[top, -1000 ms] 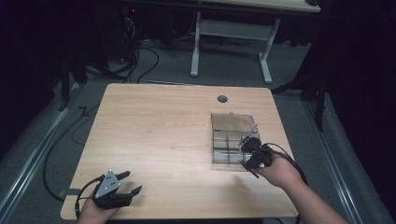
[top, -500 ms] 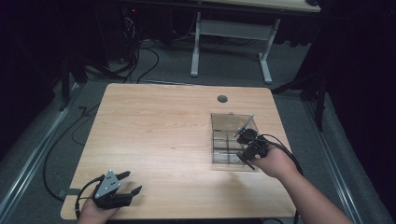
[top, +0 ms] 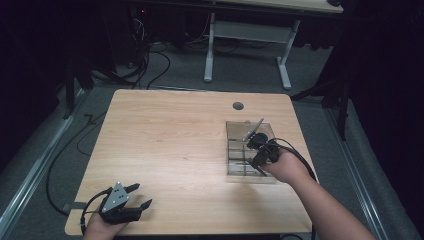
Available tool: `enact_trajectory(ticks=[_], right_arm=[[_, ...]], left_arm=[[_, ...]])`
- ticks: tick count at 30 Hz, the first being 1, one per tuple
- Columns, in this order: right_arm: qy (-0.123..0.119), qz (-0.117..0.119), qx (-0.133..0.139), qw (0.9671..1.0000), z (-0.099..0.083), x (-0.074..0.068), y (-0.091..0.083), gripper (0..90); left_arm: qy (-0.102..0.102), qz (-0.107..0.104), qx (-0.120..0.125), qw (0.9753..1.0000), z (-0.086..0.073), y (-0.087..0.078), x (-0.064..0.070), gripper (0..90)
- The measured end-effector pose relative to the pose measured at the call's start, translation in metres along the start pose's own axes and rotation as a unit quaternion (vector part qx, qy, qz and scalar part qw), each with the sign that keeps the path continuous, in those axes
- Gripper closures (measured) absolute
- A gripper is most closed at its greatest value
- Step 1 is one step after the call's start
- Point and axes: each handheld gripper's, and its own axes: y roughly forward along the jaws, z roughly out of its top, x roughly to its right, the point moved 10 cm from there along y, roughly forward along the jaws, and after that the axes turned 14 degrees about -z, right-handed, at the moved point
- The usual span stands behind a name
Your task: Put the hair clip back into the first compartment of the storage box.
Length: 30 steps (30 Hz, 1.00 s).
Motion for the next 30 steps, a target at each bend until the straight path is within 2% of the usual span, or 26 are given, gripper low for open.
enact_trajectory(ticks=[7,9,13,17,22,24,25,28,29,30], right_arm=[[0.003,0.001,-0.003,1.0,0.013,0.0,0.003,79.1],[-0.009,0.001,0.006,0.9999,0.018,0.002,0.005,79.1],[-0.001,-0.001,0.002,1.0,0.026,0.001,0.008,79.1],[-0.008,0.001,0.008,0.9999,0.036,0.003,0.012,79.0],[-0.004,0.002,0.006,1.0,0.048,0.002,0.018,79.0],[-0.018,-0.002,0.01,0.9998,0.053,0.004,0.021,79.1],[-0.006,-0.003,0.008,0.9999,0.055,0.003,0.022,79.0],[-0.007,-0.002,0.006,1.0,0.06,0.004,0.025,79.0],[-0.017,-0.004,0.013,0.9998,0.063,0.006,0.027,79.0],[-0.012,-0.004,0.011,0.9999,0.065,0.006,0.029,79.1]], left_arm=[[0.0,0.0,0.0,1.0,0.0,0.0,0.0,29.4],[0.0,0.0,0.0,1.0,0.0,0.0,0.0,29.4],[0.0,-0.001,-0.002,1.0,0.0,0.0,0.0,29.4],[0.0,-0.002,-0.001,1.0,0.0,0.0,0.0,29.4],[0.001,-0.002,-0.001,1.0,0.0,0.0,0.0,29.4],[0.002,-0.003,-0.003,1.0,0.0,0.0,0.0,29.4],[0.002,-0.003,-0.003,1.0,0.0,0.0,0.0,29.4],[0.001,-0.003,-0.002,1.0,0.0,0.0,0.0,29.4],[0.0,-0.002,0.0,1.0,0.0,0.0,0.0,29.4],[0.001,-0.002,0.0,1.0,0.0,0.0,0.0,29.4]])
